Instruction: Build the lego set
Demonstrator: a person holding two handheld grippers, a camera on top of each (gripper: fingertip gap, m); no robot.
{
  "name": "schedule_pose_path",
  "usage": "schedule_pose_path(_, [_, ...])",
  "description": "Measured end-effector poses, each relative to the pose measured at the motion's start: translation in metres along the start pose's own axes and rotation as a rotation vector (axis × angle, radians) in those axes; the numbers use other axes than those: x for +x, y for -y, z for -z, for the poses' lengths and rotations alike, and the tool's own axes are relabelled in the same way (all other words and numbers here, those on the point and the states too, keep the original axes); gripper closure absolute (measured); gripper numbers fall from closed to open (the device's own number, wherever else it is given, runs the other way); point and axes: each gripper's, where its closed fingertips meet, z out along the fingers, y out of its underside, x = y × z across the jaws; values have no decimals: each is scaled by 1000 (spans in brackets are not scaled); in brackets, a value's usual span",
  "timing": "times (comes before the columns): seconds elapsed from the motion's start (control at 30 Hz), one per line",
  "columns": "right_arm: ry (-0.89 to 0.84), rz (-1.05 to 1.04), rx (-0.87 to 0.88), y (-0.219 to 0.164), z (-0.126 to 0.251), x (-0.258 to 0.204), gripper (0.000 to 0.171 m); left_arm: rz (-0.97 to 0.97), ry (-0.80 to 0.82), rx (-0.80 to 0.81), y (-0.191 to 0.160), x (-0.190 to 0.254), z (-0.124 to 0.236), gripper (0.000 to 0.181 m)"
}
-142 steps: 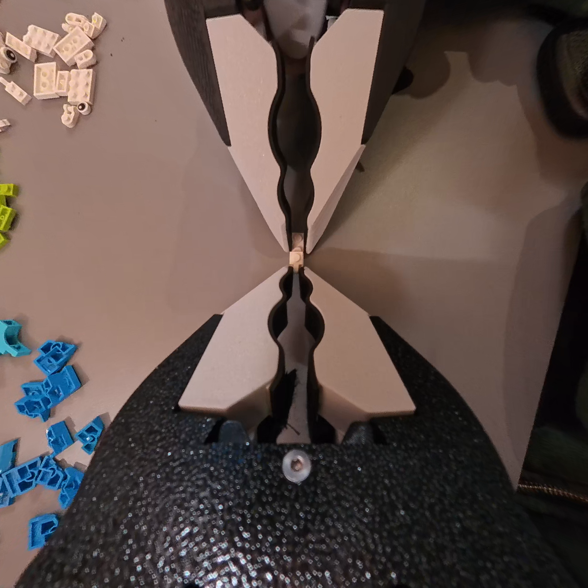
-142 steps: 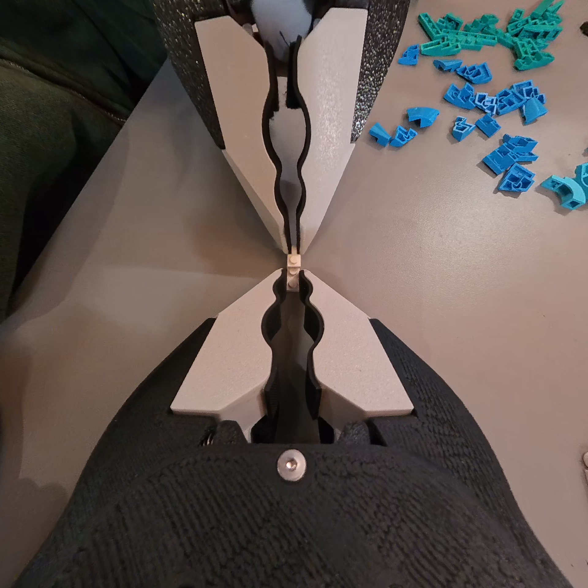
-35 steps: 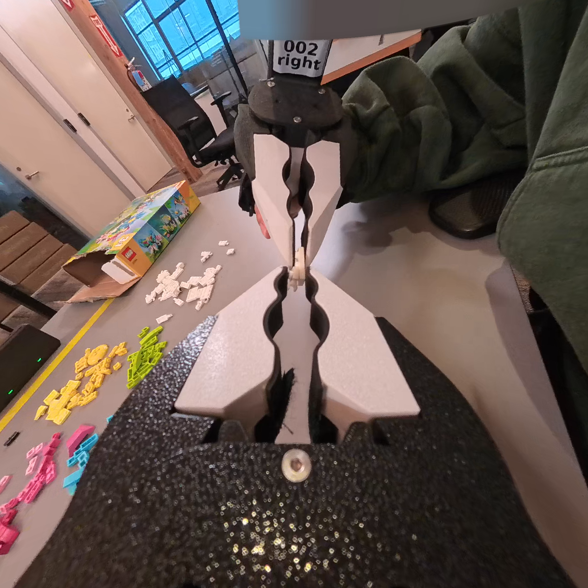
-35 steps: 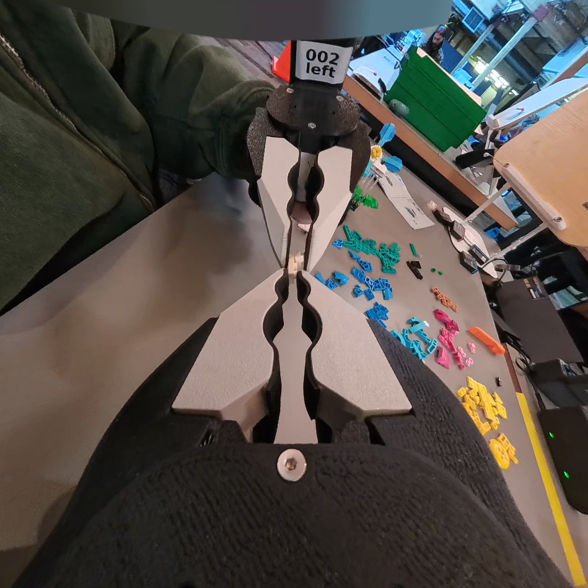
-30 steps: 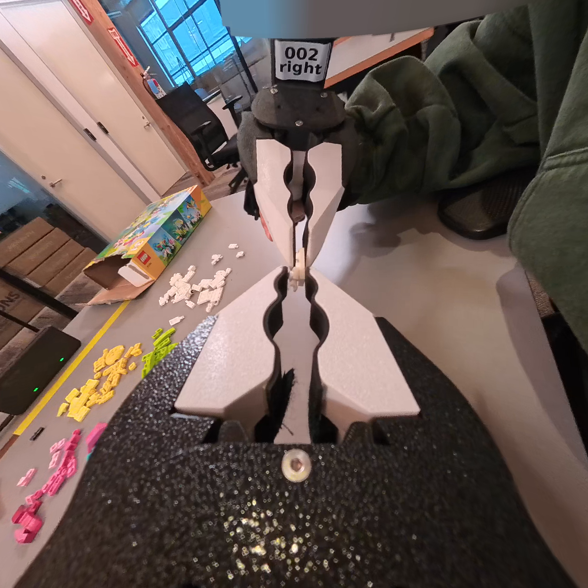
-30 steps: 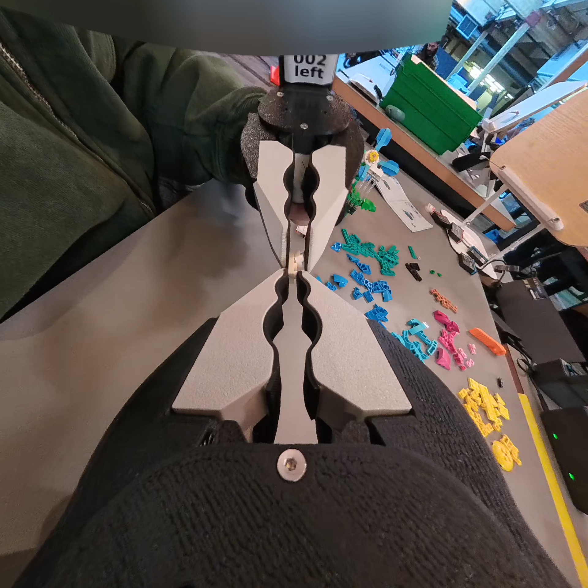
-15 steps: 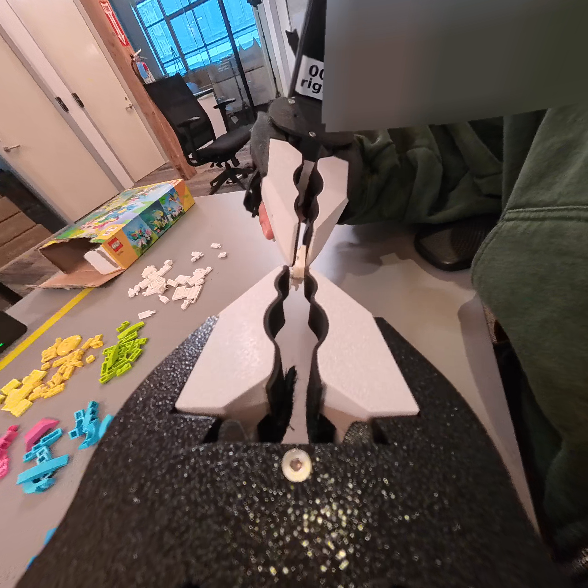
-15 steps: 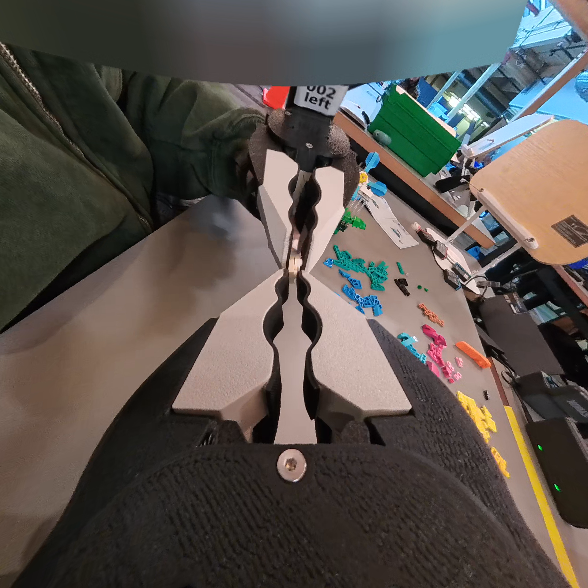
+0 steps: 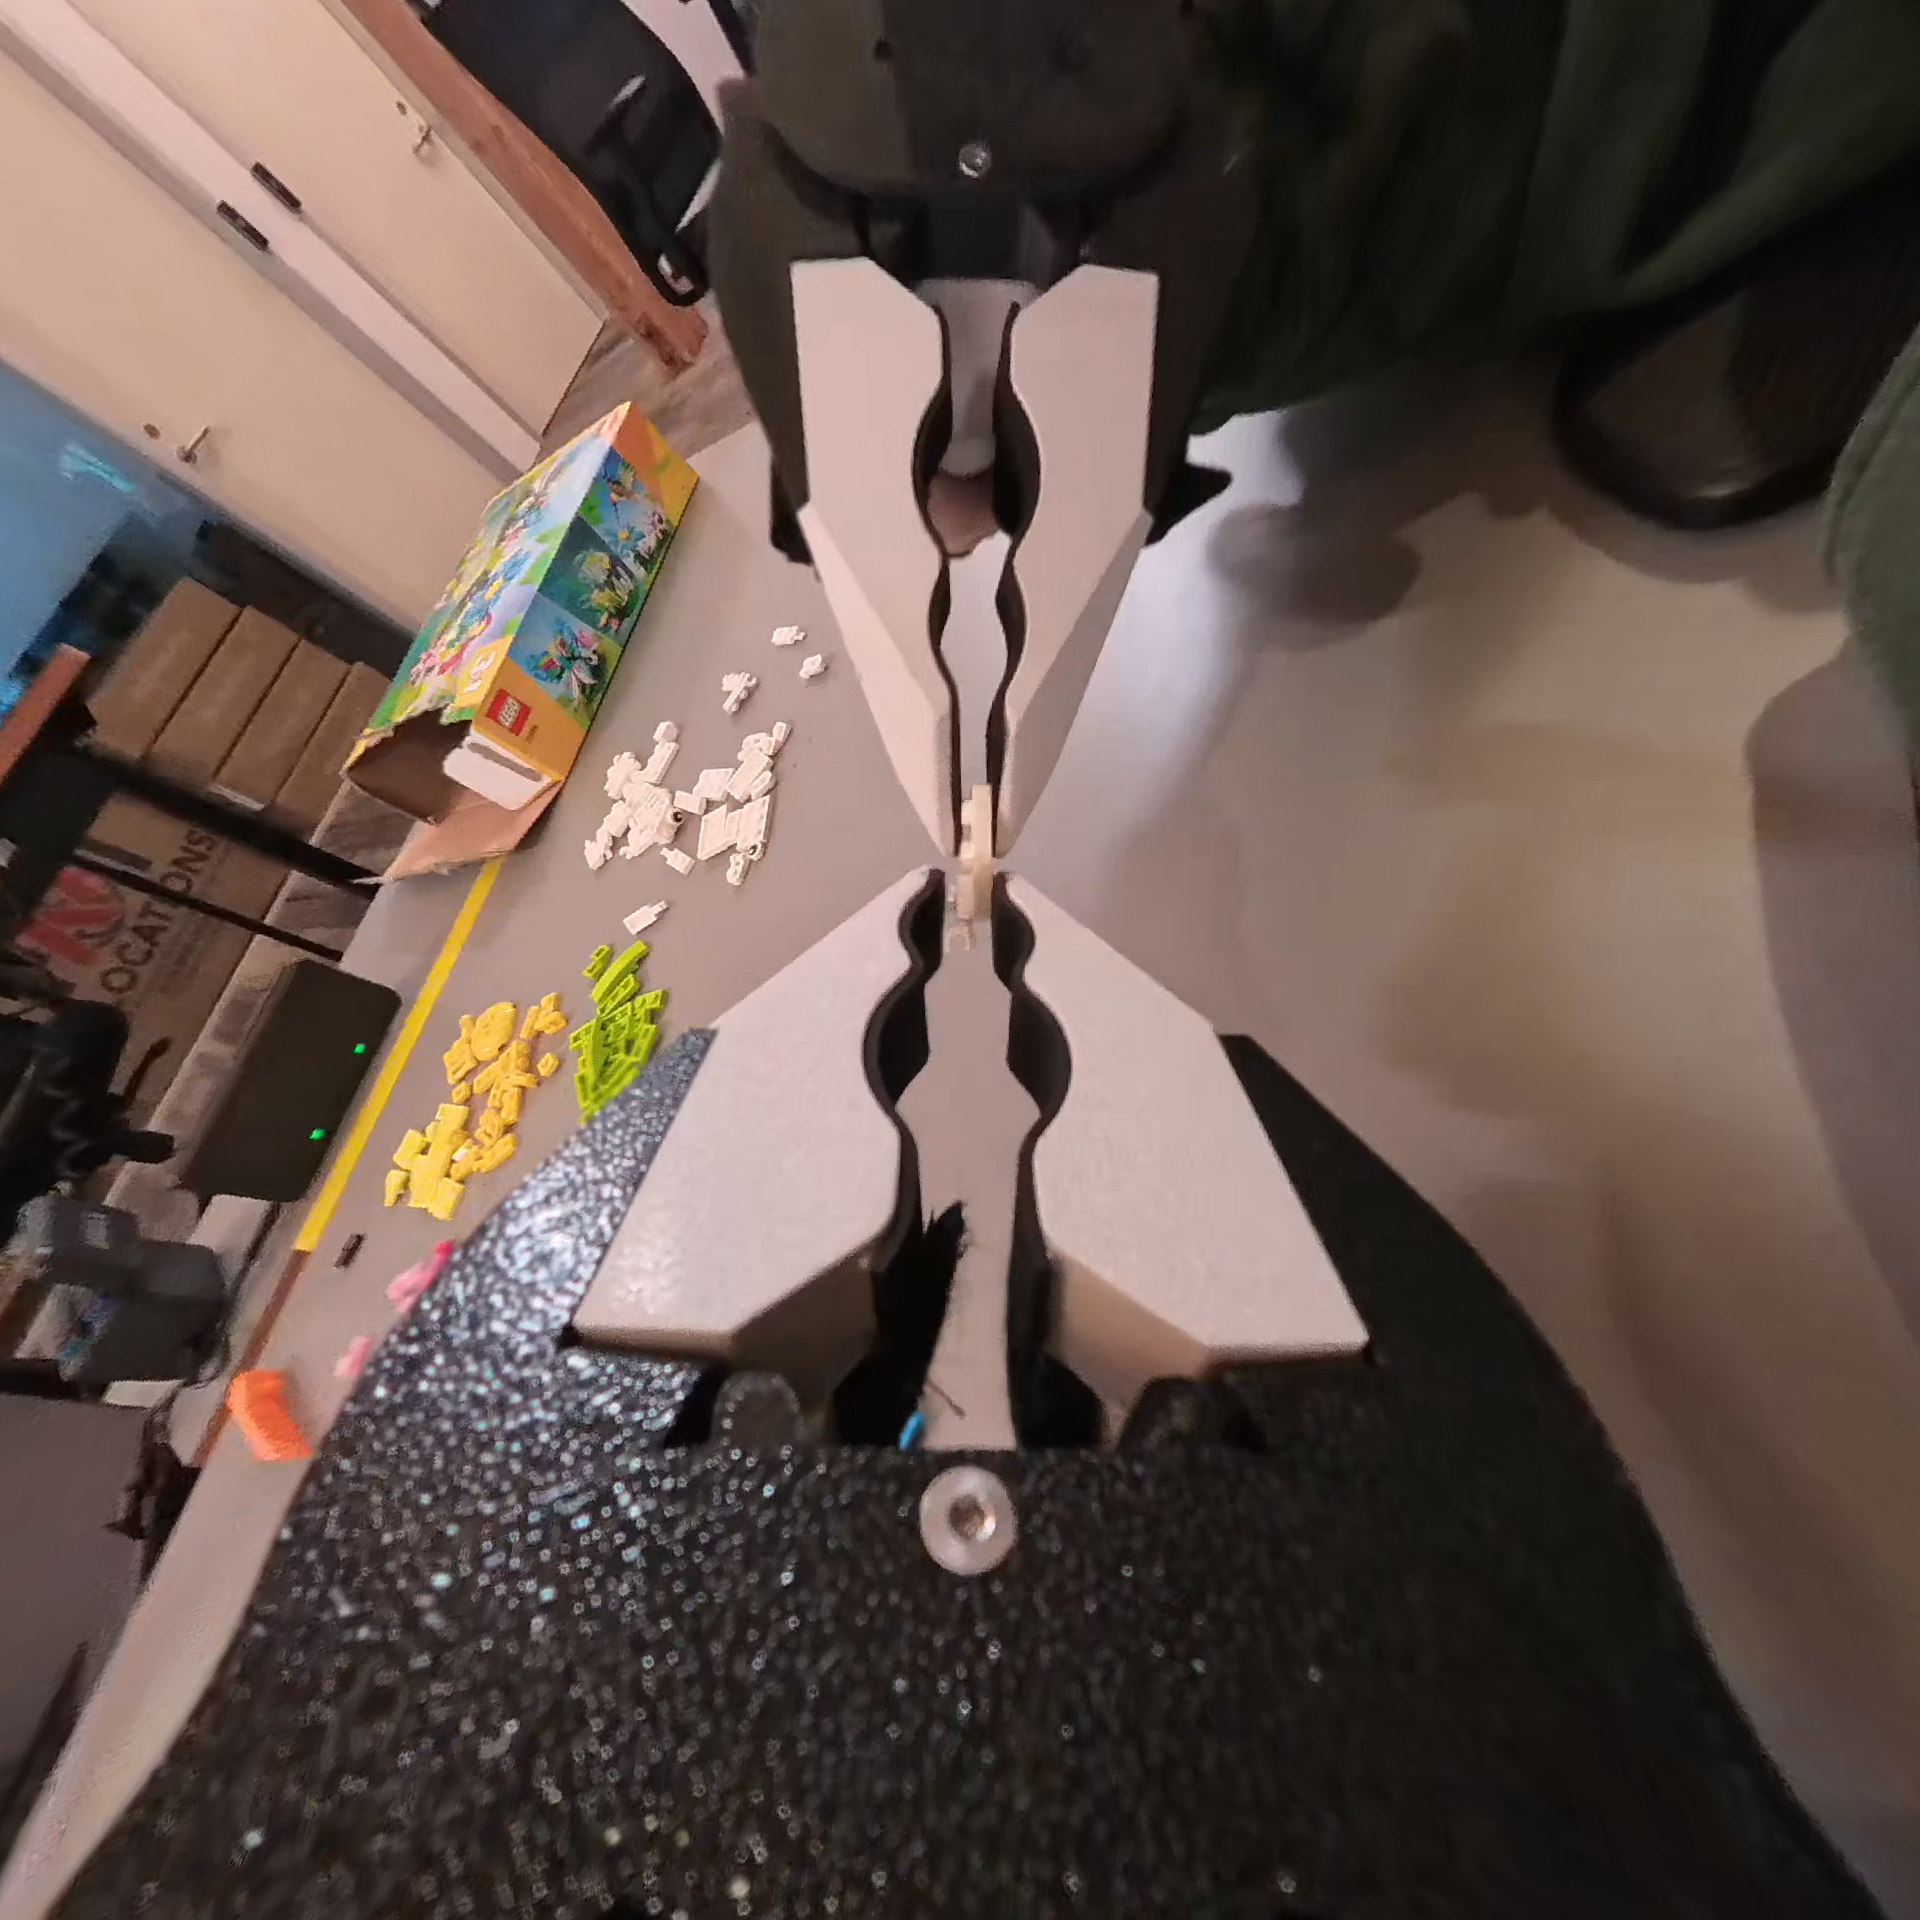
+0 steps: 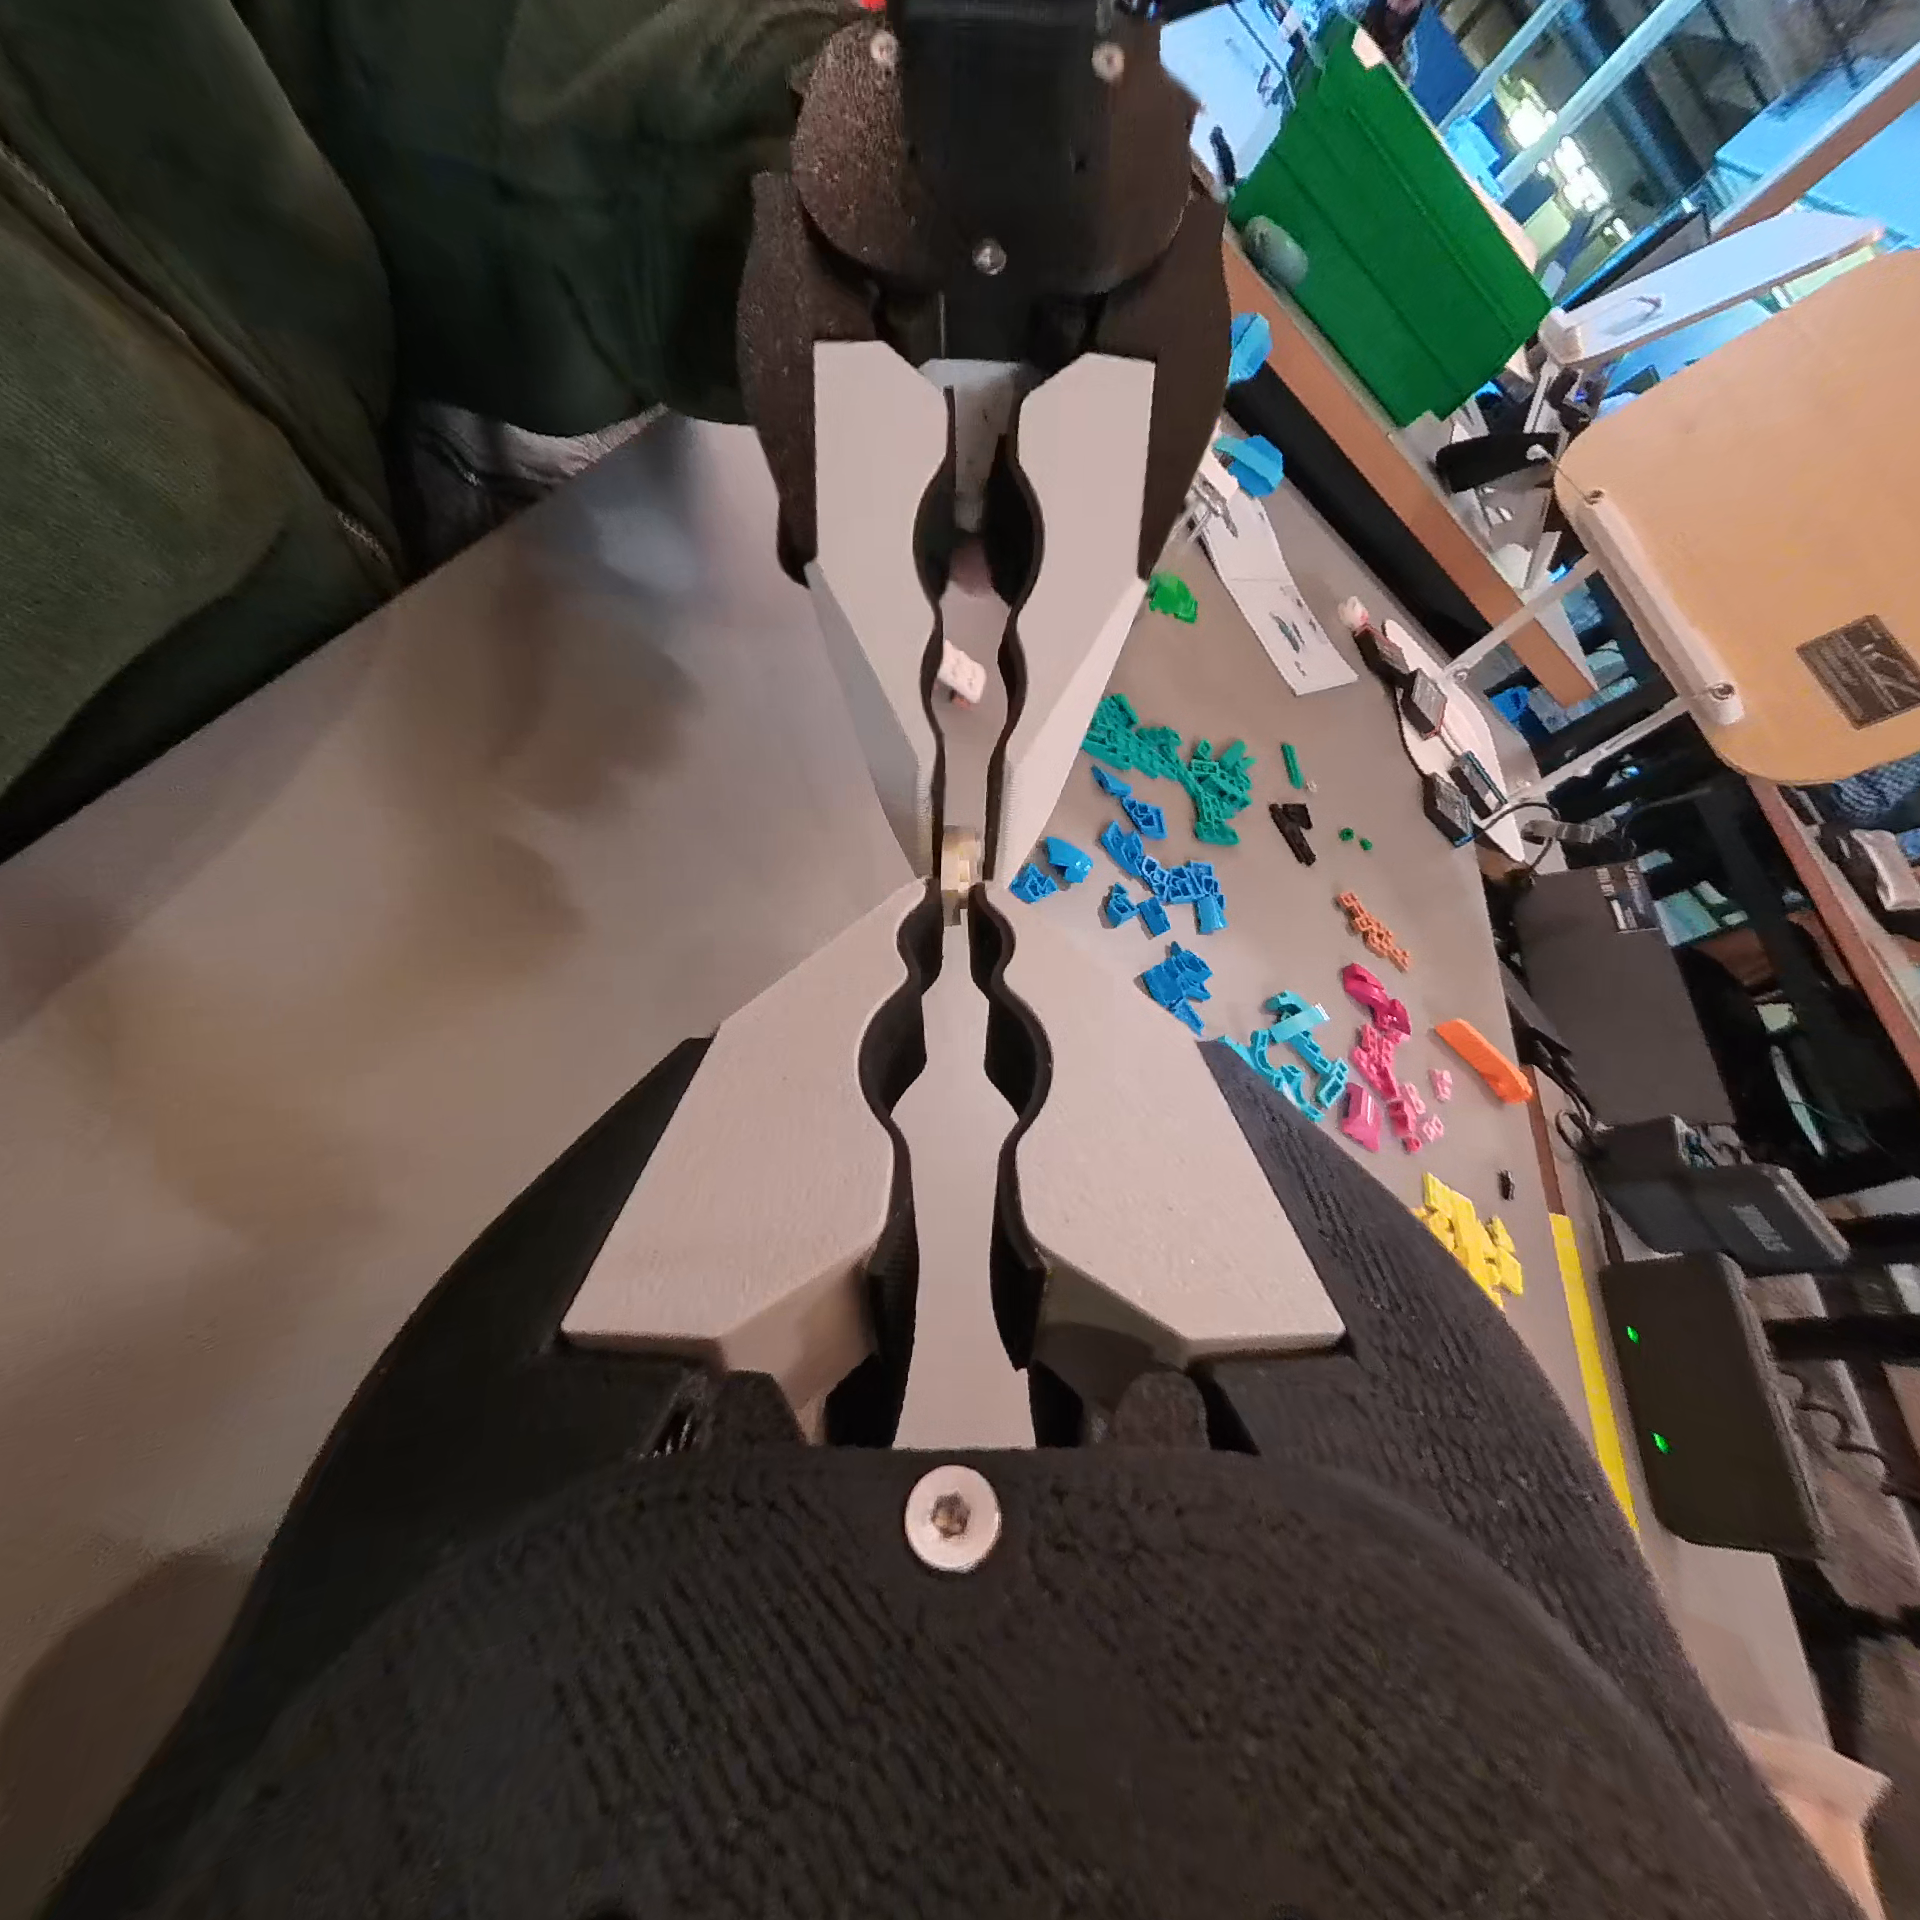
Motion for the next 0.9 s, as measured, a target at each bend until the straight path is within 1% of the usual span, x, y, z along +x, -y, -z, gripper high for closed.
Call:
schedule_pose_path(0.1, [-8, -5, 42, 4, 4, 3, 168, 171, -25, 93, 8, -3, 2, 171])
schedule_pose_path(0.13, [-9, 4, 59, 6, 6, 3, 168, 254, -56, 131, 11, -2, 3, 162])
schedule_pose_path(0.2, [-19, 18, 98, 11, 10, 5, 168, 426, -140, 231, 19, -2, 10, 154])
schedule_pose_path(0.3, [-34, 54, 137, 16, 15, 6, 168, 624, -239, 334, 25, -6, 19, 156])
schedule_pose_path(0.43, [-43, 109, 170, 23, 17, 4, 168, 757, -342, 352, 26, -2, 20, 165])
schedule_pose_path(0.5, [-51, 134, 171, 24, 17, 3, 168, 784, -383, 383, 30, 1, 21, 173])
schedule_pose_path(0.67, [-66, 176, 136, 21, 16, 3, 168, 789, -383, 382, 27, 1, 20, 174])
schedule_pose_path(0.77, [-63, 166, 131, 19, 15, 3, 168, 791, -380, 381, 25, 1, 19, 174])
schedule_pose_path(0.83, [-45, 94, 141, 18, 14, 5, 167, 748, -341, 383, 24, -2, 19, 175])
schedule_pose_path(0.87, [-24, 16, 153, 18, 14, 6, 166, 695, -291, 378, 23, -4, 18, 175])
schedule_pose_path(0.9, [9, -86, 177, 18, 14, 7, 160, 620, -228, 366, 22, -7, 18, 176])
